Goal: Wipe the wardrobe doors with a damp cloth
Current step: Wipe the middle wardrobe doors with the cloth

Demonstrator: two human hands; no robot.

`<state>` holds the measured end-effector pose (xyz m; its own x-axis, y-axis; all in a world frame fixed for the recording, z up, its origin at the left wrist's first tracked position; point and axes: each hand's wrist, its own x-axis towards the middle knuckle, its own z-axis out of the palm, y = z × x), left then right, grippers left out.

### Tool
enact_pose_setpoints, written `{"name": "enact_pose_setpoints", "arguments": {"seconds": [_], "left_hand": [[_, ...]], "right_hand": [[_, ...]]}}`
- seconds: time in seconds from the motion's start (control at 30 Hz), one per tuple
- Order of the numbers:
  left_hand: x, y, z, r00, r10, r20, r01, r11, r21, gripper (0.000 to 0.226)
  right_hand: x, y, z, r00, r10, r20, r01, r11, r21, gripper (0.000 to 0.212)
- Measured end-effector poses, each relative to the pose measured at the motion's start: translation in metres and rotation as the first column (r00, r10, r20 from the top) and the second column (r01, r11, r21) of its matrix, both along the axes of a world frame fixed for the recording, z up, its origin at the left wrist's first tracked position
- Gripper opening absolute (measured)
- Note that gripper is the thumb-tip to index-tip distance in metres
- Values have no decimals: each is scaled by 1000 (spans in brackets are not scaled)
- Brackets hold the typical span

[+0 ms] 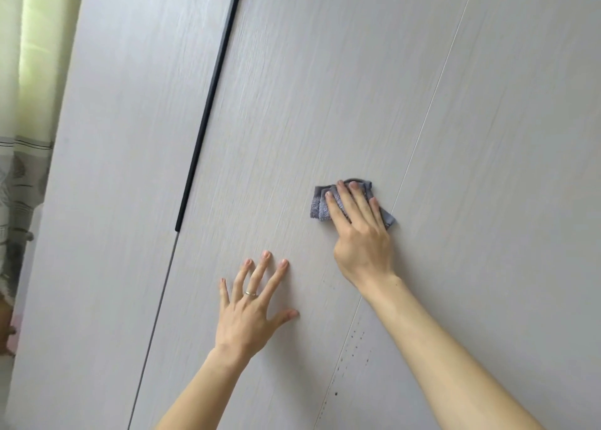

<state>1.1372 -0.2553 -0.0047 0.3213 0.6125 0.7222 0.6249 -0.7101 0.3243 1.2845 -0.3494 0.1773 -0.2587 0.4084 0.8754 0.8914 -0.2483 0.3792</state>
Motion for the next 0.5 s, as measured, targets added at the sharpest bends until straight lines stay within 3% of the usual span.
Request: {"name": "enact_pose_setpoints", "arguments": {"seconds": [0.2,0.27,0.33,0.43,0.5], "left_hand": [[-1,-2,-2,1000,-22,11,22,1000,-11,90],[-1,-2,-3,1000,-17,4,17,999,-30,90],[0,-3,-3,1000,-19,-7,19,999,-37,89],[2,-5,-3,1000,-26,-4,26,999,-33,87],[3,-6,-4,999,-28,14,29,999,-28,89]], "right_hand": [[37,-48,-113,966,58,253,25,949,-313,59],[56,-73,-125,968,31,249,53,945,-323,62],[74,-96,-119,987,-39,157,70,978,-197,63],[91,-116,-101,988,-75,-137,91,989,112,61],[94,-116,-100,969,-60,-240,110,973,201,62]]}}
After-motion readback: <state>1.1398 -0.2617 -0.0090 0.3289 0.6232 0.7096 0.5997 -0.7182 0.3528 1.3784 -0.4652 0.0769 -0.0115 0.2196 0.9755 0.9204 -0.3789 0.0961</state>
